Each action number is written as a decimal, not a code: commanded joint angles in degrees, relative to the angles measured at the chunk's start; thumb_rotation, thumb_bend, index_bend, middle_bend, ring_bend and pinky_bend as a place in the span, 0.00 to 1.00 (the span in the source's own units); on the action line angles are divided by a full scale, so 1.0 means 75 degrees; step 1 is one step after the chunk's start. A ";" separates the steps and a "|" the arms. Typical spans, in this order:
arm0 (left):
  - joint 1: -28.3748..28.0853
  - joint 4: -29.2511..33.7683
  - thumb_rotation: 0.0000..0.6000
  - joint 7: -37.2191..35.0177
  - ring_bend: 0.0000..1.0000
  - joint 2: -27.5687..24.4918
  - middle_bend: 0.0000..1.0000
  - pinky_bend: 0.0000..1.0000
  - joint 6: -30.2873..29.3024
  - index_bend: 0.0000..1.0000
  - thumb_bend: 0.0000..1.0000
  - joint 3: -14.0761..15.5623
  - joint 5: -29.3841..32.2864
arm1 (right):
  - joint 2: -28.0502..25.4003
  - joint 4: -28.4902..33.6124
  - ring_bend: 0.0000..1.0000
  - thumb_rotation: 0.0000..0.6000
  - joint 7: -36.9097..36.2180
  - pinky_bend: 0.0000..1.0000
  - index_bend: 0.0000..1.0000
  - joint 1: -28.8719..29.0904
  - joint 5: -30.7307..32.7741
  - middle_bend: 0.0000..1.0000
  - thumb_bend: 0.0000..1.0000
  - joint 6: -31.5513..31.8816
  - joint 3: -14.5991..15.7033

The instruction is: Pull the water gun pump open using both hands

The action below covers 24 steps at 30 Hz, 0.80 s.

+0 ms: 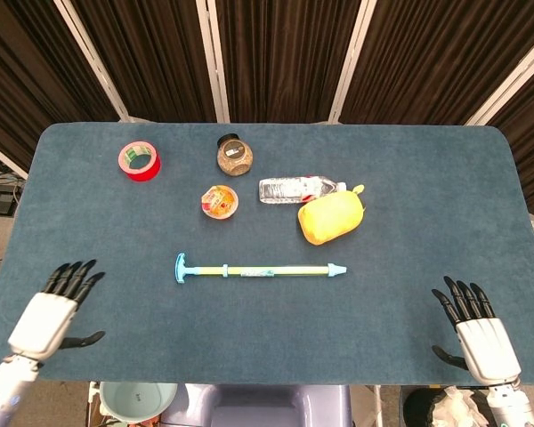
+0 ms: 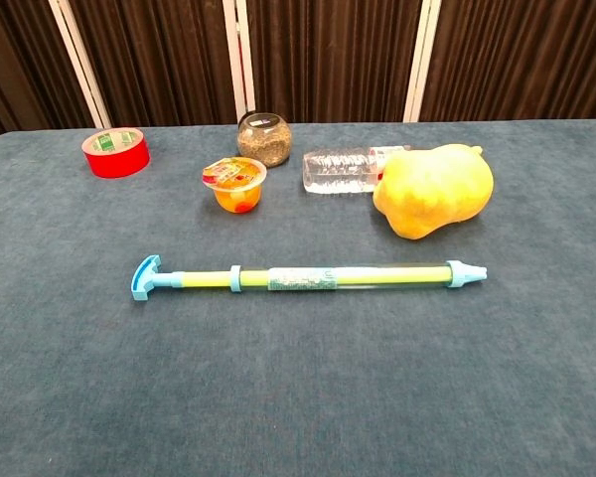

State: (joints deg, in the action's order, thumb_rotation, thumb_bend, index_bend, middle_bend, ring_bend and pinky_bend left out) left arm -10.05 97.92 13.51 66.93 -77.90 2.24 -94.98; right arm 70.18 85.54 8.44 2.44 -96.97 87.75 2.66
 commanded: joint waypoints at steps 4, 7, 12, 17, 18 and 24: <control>-0.0758 0.0782 1.00 0.1273 0.00 0.0639 0.07 0.12 0.0967 0.27 0.10 -0.0706 0.0853 | 0.0002 -0.0010 0.02 1.00 -0.0075 0.06 0.15 0.0014 0.0027 0.01 0.11 -0.0045 0.0002; -0.1031 0.0939 1.00 0.1858 0.00 0.1021 0.08 0.12 0.1309 0.32 0.13 -0.0965 0.1368 | -0.0009 -0.0024 0.02 1.00 -0.0118 0.07 0.15 0.0019 0.0011 0.01 0.11 -0.0045 0.0008; -0.1490 0.0861 1.00 0.2915 0.00 0.1754 0.08 0.12 0.1703 0.34 0.16 -0.1326 0.2173 | -0.0018 -0.0022 0.02 1.00 -0.0195 0.06 0.16 0.0031 0.0005 0.01 0.11 -0.0052 0.0009; -0.1848 0.0662 1.00 0.3624 0.01 0.2363 0.09 0.13 0.1926 0.36 0.18 -0.1528 0.2725 | -0.0020 -0.0031 0.02 1.00 -0.0243 0.06 0.17 0.0038 0.0003 0.02 0.11 -0.0056 0.0009; -0.1952 0.0586 1.00 0.3837 0.01 0.2548 0.09 0.14 0.1971 0.37 0.18 -0.1591 0.2905 | -0.0019 -0.0033 0.02 1.00 -0.0259 0.06 0.17 0.0037 0.0015 0.02 0.11 -0.0059 0.0005; -0.2459 0.0226 1.00 0.4996 0.01 0.3403 0.09 0.15 0.1992 0.39 0.20 -0.1834 0.3891 | -0.0038 -0.0007 0.02 1.00 -0.0341 0.07 0.17 0.0022 0.0068 0.02 0.12 -0.0078 0.0010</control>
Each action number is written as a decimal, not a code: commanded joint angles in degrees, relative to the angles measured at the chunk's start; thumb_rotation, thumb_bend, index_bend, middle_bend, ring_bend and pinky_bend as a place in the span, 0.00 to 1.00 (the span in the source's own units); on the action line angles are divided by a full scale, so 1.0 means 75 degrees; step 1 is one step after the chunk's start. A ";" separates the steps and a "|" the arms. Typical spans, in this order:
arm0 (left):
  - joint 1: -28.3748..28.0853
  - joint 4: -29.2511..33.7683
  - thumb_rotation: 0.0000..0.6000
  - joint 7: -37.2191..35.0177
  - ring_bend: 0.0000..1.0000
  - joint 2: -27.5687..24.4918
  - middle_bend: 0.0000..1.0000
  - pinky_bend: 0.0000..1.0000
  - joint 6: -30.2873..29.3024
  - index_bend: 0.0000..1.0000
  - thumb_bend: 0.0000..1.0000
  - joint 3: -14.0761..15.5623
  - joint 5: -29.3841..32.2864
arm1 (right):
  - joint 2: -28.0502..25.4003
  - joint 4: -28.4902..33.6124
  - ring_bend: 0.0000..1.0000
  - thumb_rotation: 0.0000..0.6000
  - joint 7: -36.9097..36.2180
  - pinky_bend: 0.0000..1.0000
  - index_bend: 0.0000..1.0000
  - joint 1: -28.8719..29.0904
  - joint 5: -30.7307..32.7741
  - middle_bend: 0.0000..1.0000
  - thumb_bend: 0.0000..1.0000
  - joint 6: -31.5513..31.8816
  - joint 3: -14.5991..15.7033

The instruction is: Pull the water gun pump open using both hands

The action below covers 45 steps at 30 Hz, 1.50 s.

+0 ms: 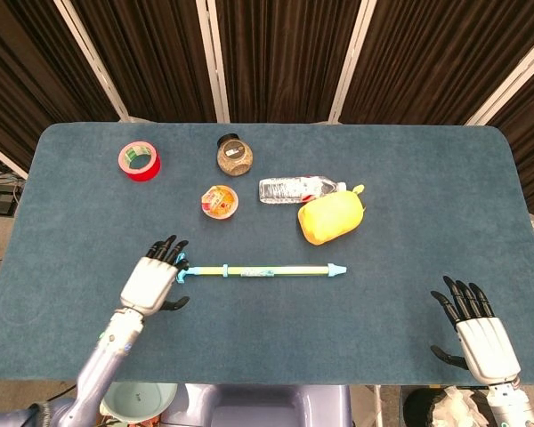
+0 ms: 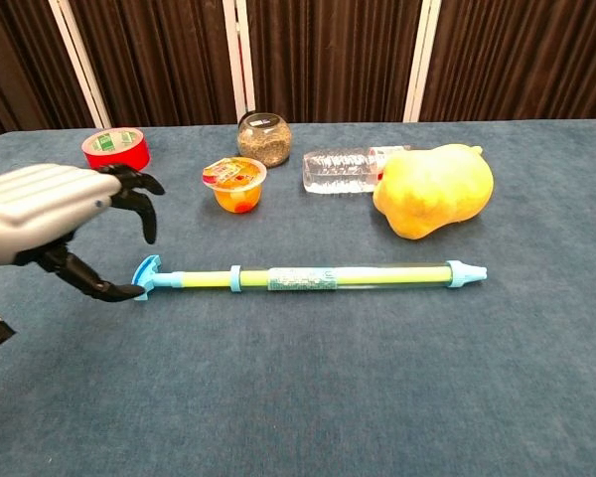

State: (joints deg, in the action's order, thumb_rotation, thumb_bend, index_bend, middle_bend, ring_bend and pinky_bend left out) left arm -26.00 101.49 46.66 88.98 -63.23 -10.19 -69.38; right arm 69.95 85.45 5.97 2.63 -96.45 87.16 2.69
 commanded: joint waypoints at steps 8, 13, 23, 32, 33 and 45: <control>-0.0880 -0.0857 1.00 0.1342 0.01 0.1139 0.09 0.15 -0.0058 0.42 0.21 -0.0434 0.1186 | -0.0035 0.0040 0.02 1.00 -0.0122 0.07 0.18 -0.0017 -0.0013 0.02 0.12 0.0025 0.0021; -0.1159 -0.1306 1.00 0.1644 0.01 0.1477 0.09 0.15 -0.0117 0.43 0.22 -0.0558 0.1631 | -0.0043 0.0067 0.02 1.00 -0.0187 0.07 0.18 -0.0018 -0.0008 0.02 0.12 0.0020 0.0025; -0.1622 -0.2053 1.00 0.1884 0.01 0.2104 0.09 0.15 -0.0128 0.45 0.22 -0.0617 0.2267 | -0.0084 0.0138 0.03 1.00 -0.0388 0.07 0.20 -0.0002 0.0012 0.03 0.15 0.0007 0.0015; -0.1810 -0.2457 1.00 0.1879 0.01 0.2399 0.09 0.15 -0.0228 0.47 0.22 -0.0459 0.2421 | -0.0086 0.0137 0.03 1.00 -0.0450 0.07 0.21 -0.0013 -0.0033 0.03 0.15 0.0063 0.0019; -0.1821 -0.2482 1.00 0.1863 0.01 0.2414 0.09 0.15 -0.0237 0.47 0.23 -0.0448 0.2435 | -0.0086 0.0140 0.03 1.00 -0.0457 0.06 0.21 -0.0016 -0.0032 0.03 0.15 0.0062 0.0023; -0.1882 -0.2702 1.00 0.1645 0.01 0.2525 0.10 0.15 -0.0338 0.53 0.32 -0.0270 0.2510 | -0.0062 0.0157 0.03 1.00 -0.0544 0.07 0.21 -0.0020 -0.0061 0.03 0.16 0.0123 0.0003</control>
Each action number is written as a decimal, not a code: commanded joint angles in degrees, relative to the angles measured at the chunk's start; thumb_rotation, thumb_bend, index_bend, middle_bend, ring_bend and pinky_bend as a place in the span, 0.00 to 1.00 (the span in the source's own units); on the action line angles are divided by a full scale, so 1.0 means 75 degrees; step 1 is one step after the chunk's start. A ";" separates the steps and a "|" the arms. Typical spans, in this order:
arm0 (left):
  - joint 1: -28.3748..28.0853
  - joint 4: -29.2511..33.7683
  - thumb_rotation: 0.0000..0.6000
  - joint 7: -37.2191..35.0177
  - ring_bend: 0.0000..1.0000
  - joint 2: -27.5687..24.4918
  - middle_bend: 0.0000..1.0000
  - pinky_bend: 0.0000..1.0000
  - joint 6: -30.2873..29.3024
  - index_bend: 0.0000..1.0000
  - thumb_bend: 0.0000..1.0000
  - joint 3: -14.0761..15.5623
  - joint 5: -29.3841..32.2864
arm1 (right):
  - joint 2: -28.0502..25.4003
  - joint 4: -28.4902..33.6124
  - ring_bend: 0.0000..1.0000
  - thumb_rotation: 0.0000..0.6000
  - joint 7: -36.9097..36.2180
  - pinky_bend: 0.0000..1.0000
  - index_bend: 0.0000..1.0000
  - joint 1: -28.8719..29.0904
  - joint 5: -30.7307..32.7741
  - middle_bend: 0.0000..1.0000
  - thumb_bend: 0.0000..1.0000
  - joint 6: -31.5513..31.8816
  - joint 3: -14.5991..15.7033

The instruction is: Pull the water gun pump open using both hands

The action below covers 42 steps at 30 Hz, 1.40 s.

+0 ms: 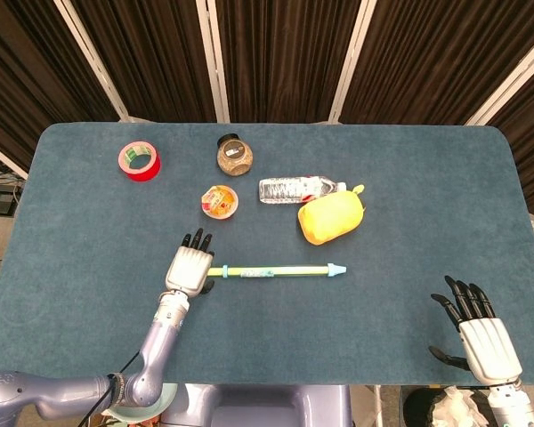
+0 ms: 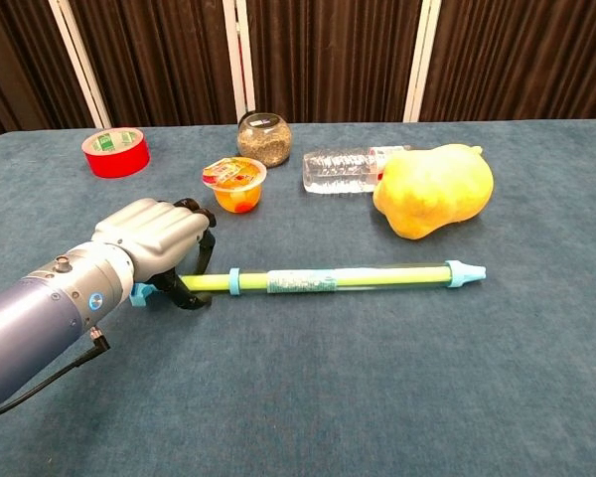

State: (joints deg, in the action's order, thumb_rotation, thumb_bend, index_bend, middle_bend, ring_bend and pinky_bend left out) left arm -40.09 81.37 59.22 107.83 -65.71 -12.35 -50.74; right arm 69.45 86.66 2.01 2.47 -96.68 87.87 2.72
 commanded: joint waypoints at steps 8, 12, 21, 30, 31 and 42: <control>-0.0007 0.0022 1.00 -0.0292 0.02 -0.0014 0.11 0.15 -0.0095 0.58 0.39 0.0179 -0.0187 | 0.0032 -0.0042 0.03 1.00 -0.0017 0.07 0.21 -0.0011 -0.0018 0.03 0.16 0.0055 -0.0016; -0.0005 0.0251 1.00 -0.0534 0.02 -0.0184 0.11 0.15 -0.0141 0.59 0.39 0.0274 -0.0530 | 0.0039 -0.0062 0.03 1.00 0.0023 0.07 0.21 -0.0006 -0.0012 0.03 0.16 0.0038 -0.0020; -0.0056 0.0786 1.00 -0.1038 0.02 -0.0800 0.11 0.15 0.0012 0.59 0.39 0.0763 -0.1581 | 0.0059 -0.0053 0.03 1.00 0.0102 0.06 0.22 -0.0004 0.0039 0.03 0.16 -0.0006 -0.0032; -0.0073 0.1516 1.00 -0.1422 0.02 -0.1371 0.11 0.15 0.0121 0.59 0.39 0.1121 -0.2357 | 0.0059 -0.0030 0.03 1.00 0.0178 0.06 0.21 0.0008 0.0104 0.03 0.16 -0.0108 -0.0024; -0.0080 0.1590 1.00 -0.1456 0.02 -0.1424 0.11 0.15 0.0141 0.59 0.39 0.1150 -0.2424 | 0.0062 -0.0025 0.03 1.00 0.0186 0.06 0.21 0.0009 0.0105 0.03 0.16 -0.0115 -0.0022; -0.0223 0.2140 1.00 -0.1887 0.02 -0.1653 0.11 0.15 0.0353 0.60 0.39 0.1325 -0.3144 | 0.0074 -0.0009 0.03 1.00 0.0242 0.06 0.21 0.0016 0.0144 0.03 0.16 -0.0154 -0.0032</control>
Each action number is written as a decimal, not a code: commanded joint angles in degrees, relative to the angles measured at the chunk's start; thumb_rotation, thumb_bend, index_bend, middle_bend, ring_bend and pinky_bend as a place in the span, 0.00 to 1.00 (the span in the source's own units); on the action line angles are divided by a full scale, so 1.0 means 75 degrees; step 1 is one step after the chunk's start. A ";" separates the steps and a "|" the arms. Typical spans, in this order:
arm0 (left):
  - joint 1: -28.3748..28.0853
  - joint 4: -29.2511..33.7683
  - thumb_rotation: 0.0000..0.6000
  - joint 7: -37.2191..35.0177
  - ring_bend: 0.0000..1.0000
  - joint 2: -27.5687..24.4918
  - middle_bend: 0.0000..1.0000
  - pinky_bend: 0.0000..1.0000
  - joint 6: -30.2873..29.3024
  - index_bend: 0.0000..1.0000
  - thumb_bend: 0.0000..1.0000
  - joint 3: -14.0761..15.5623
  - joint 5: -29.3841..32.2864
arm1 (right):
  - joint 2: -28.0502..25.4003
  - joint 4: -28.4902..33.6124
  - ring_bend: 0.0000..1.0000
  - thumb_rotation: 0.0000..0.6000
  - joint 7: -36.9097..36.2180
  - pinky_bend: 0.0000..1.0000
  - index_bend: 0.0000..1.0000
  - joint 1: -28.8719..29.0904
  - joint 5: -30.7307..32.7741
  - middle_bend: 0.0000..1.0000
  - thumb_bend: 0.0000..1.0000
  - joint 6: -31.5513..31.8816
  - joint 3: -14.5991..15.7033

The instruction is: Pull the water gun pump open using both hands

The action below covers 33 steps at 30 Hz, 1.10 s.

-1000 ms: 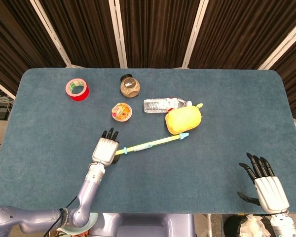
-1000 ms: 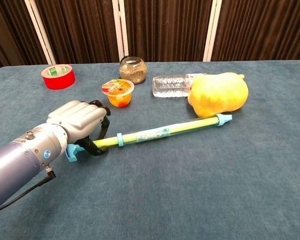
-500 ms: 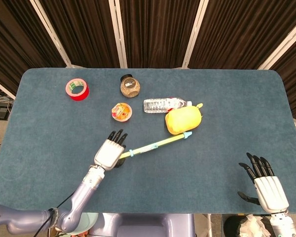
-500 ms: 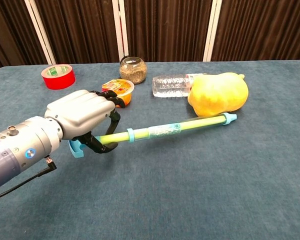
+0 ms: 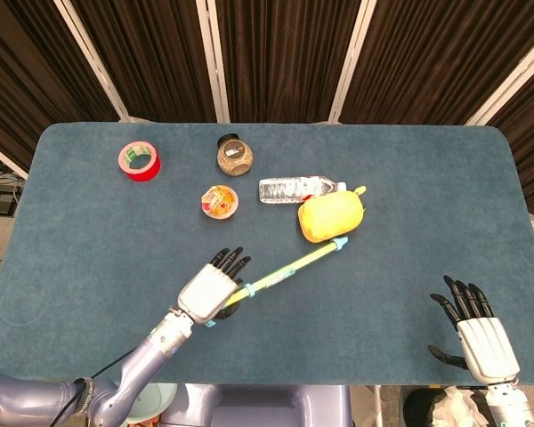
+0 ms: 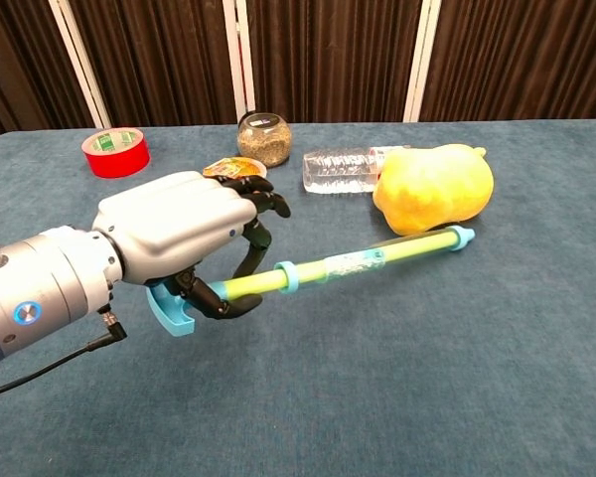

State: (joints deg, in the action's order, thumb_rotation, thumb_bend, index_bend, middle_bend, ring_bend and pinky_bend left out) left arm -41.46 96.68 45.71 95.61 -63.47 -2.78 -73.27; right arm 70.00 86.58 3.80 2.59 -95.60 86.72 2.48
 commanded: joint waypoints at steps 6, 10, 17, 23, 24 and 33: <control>-0.0059 0.0210 1.00 -0.0284 0.02 -0.0027 0.11 0.15 0.0116 0.61 0.39 0.0182 -0.0469 | 0.0007 -0.0008 0.03 1.00 0.0020 0.07 0.21 0.0002 0.0011 0.03 0.16 -0.0006 -0.0008; -0.0060 0.0188 1.00 -0.0514 0.02 -0.0043 0.11 0.15 0.0081 0.61 0.39 0.0233 -0.0775 | 0.0010 -0.0016 0.03 1.00 0.0009 0.06 0.21 0.0009 0.0024 0.03 0.16 -0.0009 -0.0021; -0.0145 0.0033 1.00 -0.1052 0.02 -0.0168 0.11 0.15 0.0058 0.61 0.39 0.0231 -0.1351 | 0.0004 -0.0003 0.03 1.00 0.0022 0.06 0.22 0.0011 -0.0005 0.03 0.16 -0.0029 0.0010; -0.0209 -0.0032 1.00 -0.1358 0.02 -0.0413 0.11 0.15 0.0088 0.61 0.39 0.0161 -0.1591 | 0.0074 0.0222 0.04 1.00 0.0143 0.07 0.26 0.0115 0.0084 0.03 0.16 -0.0263 -0.0021; -0.0214 -0.0037 1.00 -0.1379 0.02 -0.0438 0.11 0.15 0.0097 0.61 0.39 0.0149 -0.1602 | 0.0095 0.0310 0.04 1.00 0.0177 0.07 0.27 0.0145 0.0099 0.03 0.16 -0.0310 -0.0038; -0.0260 0.0025 1.00 -0.1453 0.02 -0.0569 0.11 0.15 0.0196 0.61 0.39 0.0052 -0.1634 | 0.0485 0.1296 0.04 1.00 0.0725 0.06 0.31 0.0478 0.1085 0.04 0.17 -0.1145 -0.0442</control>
State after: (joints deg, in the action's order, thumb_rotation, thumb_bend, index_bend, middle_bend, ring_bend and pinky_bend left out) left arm -43.37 96.84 34.84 91.39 -62.05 -2.35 -85.49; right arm 72.58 94.25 7.66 5.31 -89.88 80.02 0.34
